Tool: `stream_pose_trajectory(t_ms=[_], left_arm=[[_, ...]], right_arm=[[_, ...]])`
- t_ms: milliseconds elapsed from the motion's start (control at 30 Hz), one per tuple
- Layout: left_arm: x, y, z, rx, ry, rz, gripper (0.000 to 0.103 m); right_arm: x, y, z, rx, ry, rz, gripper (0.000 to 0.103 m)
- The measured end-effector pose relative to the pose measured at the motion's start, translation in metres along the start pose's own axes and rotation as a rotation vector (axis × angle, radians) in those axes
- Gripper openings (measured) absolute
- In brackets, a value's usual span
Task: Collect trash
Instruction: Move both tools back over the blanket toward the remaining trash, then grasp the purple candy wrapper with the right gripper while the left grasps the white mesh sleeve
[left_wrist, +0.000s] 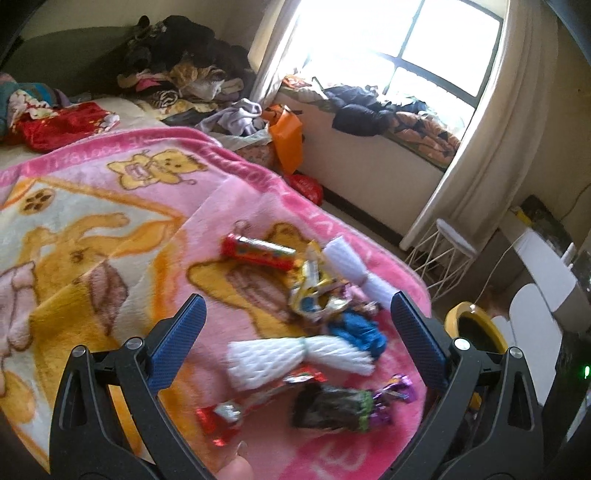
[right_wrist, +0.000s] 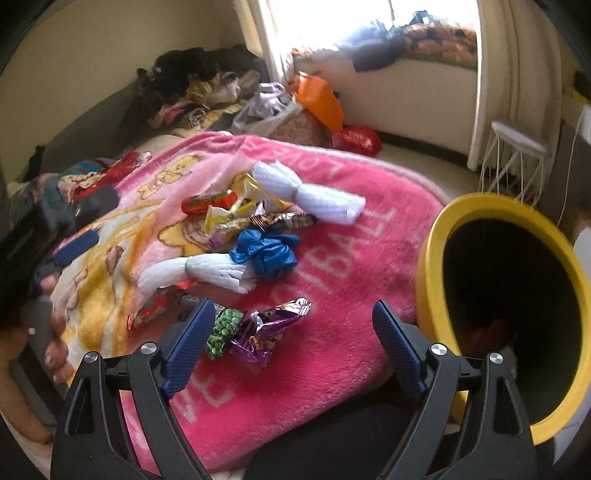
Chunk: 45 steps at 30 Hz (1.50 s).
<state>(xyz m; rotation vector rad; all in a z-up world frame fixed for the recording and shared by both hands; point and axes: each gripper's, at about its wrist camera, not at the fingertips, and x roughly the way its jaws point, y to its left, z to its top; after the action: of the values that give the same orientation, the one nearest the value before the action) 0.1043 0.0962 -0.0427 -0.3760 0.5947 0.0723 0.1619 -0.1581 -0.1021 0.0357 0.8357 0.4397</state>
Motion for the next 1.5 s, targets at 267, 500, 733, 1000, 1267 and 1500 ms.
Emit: stream_pose_trajectory(t_ms=[267,500,733,1000,1267,1500], left_arm=[[0.018,0.029,-0.015,-0.049,0.09,-0.002,0.088],[0.035,0.037,-0.03,-0.105,0.181,-0.046,0.07],[0.05,0.036,-0.039,-0.127,0.239,-0.043,0.063],[0.052,0.029,-0.041,-0.129,0.234,-0.045,0.034],[0.038,0.018,-0.026,-0.099,0.164,-0.073,0.013],[0.016,0.001,-0.009,-0.042,0.087,-0.096,0.012]], right_arm=[[0.032,0.002,0.004,0.065,0.086,-0.001,0.079],[0.06,-0.002,-0.002,0.116,0.165,-0.003,0.063],[0.066,-0.004,-0.006,0.126,0.173,0.039,0.041],[0.057,-0.014,-0.005,0.156,0.13,0.059,0.038],[0.037,-0.022,-0.003,0.135,0.065,0.052,0.038],[0.025,-0.019,0.0,0.11,0.024,0.068,0.038]])
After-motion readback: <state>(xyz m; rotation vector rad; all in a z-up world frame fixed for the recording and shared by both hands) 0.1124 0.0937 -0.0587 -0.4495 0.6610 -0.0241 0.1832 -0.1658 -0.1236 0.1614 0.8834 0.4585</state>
